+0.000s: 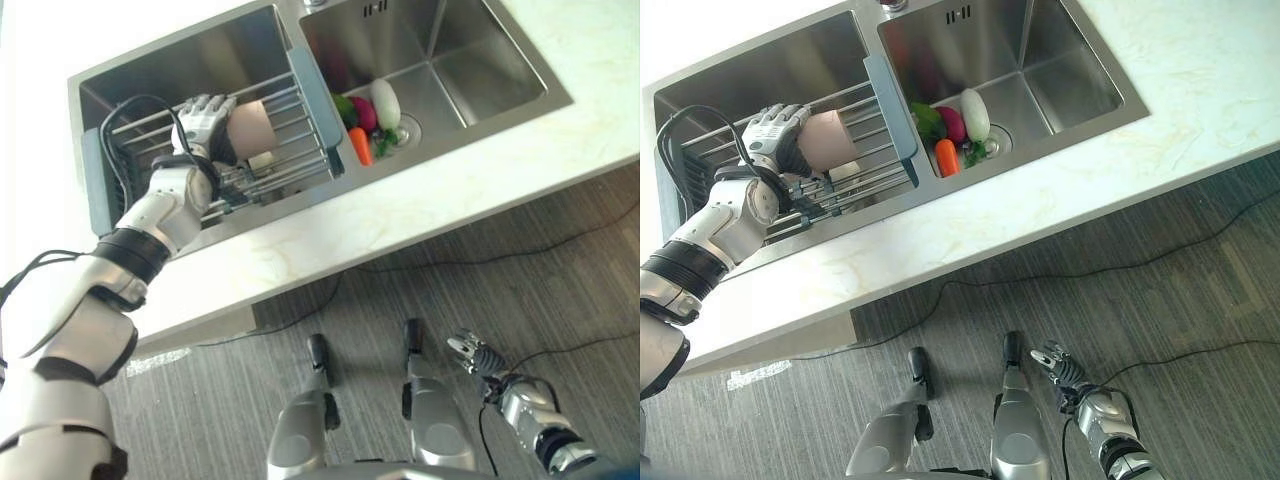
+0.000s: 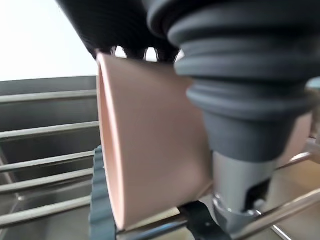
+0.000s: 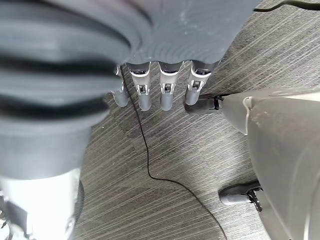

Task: Place the dishes in the dishwasher.

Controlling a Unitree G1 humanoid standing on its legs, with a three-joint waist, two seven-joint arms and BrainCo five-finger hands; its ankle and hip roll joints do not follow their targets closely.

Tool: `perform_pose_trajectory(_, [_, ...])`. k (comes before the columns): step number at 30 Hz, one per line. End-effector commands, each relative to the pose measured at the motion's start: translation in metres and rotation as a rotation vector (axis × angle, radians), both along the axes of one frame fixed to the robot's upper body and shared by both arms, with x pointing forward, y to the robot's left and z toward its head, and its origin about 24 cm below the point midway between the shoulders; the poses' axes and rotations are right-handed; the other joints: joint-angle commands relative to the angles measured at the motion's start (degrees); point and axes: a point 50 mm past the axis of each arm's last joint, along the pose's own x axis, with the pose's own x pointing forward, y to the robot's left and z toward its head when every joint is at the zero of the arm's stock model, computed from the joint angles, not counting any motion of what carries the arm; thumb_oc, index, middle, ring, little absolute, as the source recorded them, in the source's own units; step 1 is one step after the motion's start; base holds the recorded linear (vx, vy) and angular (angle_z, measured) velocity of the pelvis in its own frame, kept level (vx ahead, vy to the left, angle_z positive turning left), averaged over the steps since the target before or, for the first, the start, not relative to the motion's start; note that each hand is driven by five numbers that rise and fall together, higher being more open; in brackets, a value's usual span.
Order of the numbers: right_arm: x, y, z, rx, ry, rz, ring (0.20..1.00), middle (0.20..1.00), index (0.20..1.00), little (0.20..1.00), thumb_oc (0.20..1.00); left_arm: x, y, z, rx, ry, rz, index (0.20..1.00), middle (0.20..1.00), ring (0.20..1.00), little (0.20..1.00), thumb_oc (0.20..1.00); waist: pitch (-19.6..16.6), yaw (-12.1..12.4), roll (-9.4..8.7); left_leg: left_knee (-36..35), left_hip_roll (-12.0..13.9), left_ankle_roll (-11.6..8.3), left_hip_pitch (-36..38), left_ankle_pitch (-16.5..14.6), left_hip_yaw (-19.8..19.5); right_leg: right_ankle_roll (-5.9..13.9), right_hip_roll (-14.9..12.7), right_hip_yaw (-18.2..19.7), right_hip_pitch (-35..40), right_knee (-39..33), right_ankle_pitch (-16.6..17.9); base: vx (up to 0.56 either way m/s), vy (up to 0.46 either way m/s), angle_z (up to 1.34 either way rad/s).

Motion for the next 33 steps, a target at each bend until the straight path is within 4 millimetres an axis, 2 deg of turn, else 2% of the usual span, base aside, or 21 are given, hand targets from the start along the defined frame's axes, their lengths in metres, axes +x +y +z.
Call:
perform_pose_trajectory(1, [0.014,-0.004,0.012,0.009,-0.066,-0.011,1.0,1.0,1.0,1.0,1.0,0.002,0.025,0.0,0.0,0.043,0.138,1.0,1.0,1.0,1.0,1.0,0.1,-0.3,-2.61,-0.1,0.7,-1.58,2.2,-6.6,-3.4,7.42,-6.5,4.0,-0.3,0.6,-0.9,0.0,0.0,0.0])
perform_pose_trajectory(11, [0.022,0.0,0.016,0.002,-0.089,0.007,1.0,1.0,1.0,1.0,1.0,0.005,0.036,-0.014,-0.027,0.108,0.236,1.0,1.0,1.0,1.0,1.0,0.5,-1.0,-2.93,-0.1,0.8,-1.72,1.9,-6.4,-3.0,7.36,-6.3,4.4,-0.8,0.5,-0.5,-0.02,0.002,-0.04])
perform_pose_trajectory(12, [0.022,0.0,0.017,0.0,-0.093,0.01,1.0,1.0,1.0,1.0,1.0,0.005,0.038,-0.016,-0.025,0.118,0.24,0.583,0.583,0.583,0.583,0.583,0.5,-1.1,-2.95,-0.1,0.8,-1.77,2.0,-6.4,-2.8,7.36,-6.4,4.4,-0.9,0.5,-0.5,-0.02,0.016,-0.06])
perform_pose_trajectory(14, [0.023,-0.001,0.018,-0.001,-0.095,0.013,1.0,1.0,1.0,1.0,1.0,0.005,0.039,-0.016,-0.025,0.126,0.242,0.46,0.46,0.46,0.46,0.46,0.6,-1.1,-2.96,-0.1,0.8,-1.78,2.0,-6.4,-2.8,7.33,-6.3,4.4,-0.9,0.5,-0.5,-0.01,0.006,-0.02])
perform_pose_trajectory(15, [0.023,-0.001,0.018,-0.003,-0.099,0.015,1.0,1.0,1.0,1.0,1.0,0.006,0.038,-0.016,-0.02,0.135,0.24,0.2,0.2,0.2,0.2,0.2,0.5,-1.2,-2.95,-0.1,0.8,-1.79,2.0,-6.4,-2.7,7.33,-6.4,4.4,-0.9,0.5,-0.5,0.0,0.0,0.0])
perform_pose_trajectory(21, [0.027,-0.002,0.021,-0.004,-0.114,0.017,1.0,1.0,1.0,1.0,1.0,0.009,0.028,-0.014,0.063,0.18,0.176,0.2,0.2,0.2,0.2,0.2,0.7,-1.3,-2.81,-0.1,0.7,-1.85,2.0,-6.3,-2.5,7.37,-6.5,4.2,-1.0,0.4,-0.2,0.0,0.0,0.0])
perform_pose_trajectory(26, [0.029,-0.005,0.024,-0.012,-0.124,0.012,1.0,1.0,1.0,1.0,1.0,0.007,0.03,-0.019,0.129,0.283,0.177,0.2,0.2,0.2,0.2,0.2,0.4,-1.2,-2.52,-0.1,0.6,-1.91,2.2,-6.5,-2.3,7.56,-6.9,3.7,-0.8,0.3,-0.2,0.0,0.0,0.0])
perform_pose_trajectory(30, [0.031,-0.007,0.026,-0.012,-0.123,0.004,1.0,1.0,1.0,1.0,1.0,0.007,0.021,-0.008,0.168,0.23,0.137,0.2,0.2,0.2,0.2,0.2,0.5,-1.2,-2.39,-0.1,0.5,-1.97,2.2,-6.5,-2.1,7.67,-7.1,3.7,-0.9,0.3,0.0,0.0,0.0,0.0])
perform_pose_trajectory(33, [0.029,-0.007,0.024,-0.008,-0.121,-0.005,1.0,1.0,1.0,1.0,1.0,0.005,0.017,0.009,0.132,0.097,0.102,0.2,0.2,0.2,0.2,0.2,0.5,-0.8,-2.25,-0.1,0.4,-1.95,2.0,-6.5,-2.3,7.65,-7.2,3.5,-0.9,0.2,0.0,0.0,0.0,0.0])
